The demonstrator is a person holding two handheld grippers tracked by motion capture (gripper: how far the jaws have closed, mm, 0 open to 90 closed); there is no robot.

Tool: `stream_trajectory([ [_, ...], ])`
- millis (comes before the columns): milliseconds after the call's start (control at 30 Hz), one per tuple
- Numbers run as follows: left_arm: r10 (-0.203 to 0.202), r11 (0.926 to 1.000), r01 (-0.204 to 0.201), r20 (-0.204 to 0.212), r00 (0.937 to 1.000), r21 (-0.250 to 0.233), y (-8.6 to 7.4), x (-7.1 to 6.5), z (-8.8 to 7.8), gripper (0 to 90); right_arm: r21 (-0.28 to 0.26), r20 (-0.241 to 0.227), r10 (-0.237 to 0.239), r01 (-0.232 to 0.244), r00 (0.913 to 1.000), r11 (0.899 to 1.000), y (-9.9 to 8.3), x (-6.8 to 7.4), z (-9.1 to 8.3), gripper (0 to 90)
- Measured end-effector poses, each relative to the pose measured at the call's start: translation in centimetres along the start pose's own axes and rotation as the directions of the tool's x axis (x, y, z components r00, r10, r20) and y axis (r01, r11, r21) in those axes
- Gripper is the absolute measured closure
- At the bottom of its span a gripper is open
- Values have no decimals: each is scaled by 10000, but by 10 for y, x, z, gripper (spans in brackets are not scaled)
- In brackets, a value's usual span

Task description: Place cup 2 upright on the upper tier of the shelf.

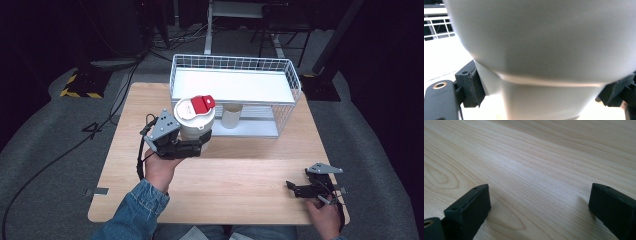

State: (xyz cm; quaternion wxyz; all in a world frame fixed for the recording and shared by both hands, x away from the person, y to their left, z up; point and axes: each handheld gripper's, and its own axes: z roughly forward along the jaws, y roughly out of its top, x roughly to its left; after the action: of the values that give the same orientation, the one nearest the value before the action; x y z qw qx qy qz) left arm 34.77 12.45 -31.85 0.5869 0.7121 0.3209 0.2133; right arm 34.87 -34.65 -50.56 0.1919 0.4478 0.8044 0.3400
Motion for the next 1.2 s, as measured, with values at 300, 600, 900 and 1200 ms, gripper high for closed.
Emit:
stream_trajectory([
  [300, 74, 9999, -72, 154, 9999, -145, 19, 4, 14, 137, -4, 24, 20, -20, 10000, 10000, 0, 0, 0, 41],
  [600, 196, 9997, -194, 114, 9997, -116, 38, 13, 28, 138, 13, 84, 77, -77, 9999, 10000, 0, 1, 0, 40],
  [900, 146, 9995, -146, 18, 9999, -264, 57, 25, 45, 137, 16, 138, 152, -152, 9998, 9999, 1, 1, 1, 40],
  [1200, 136, 9997, -132, 171, 9998, -189, 73, 30, 64, 137, 34, 200, 164, -164, 9997, 9999, 1, 2, 1, 37],
])
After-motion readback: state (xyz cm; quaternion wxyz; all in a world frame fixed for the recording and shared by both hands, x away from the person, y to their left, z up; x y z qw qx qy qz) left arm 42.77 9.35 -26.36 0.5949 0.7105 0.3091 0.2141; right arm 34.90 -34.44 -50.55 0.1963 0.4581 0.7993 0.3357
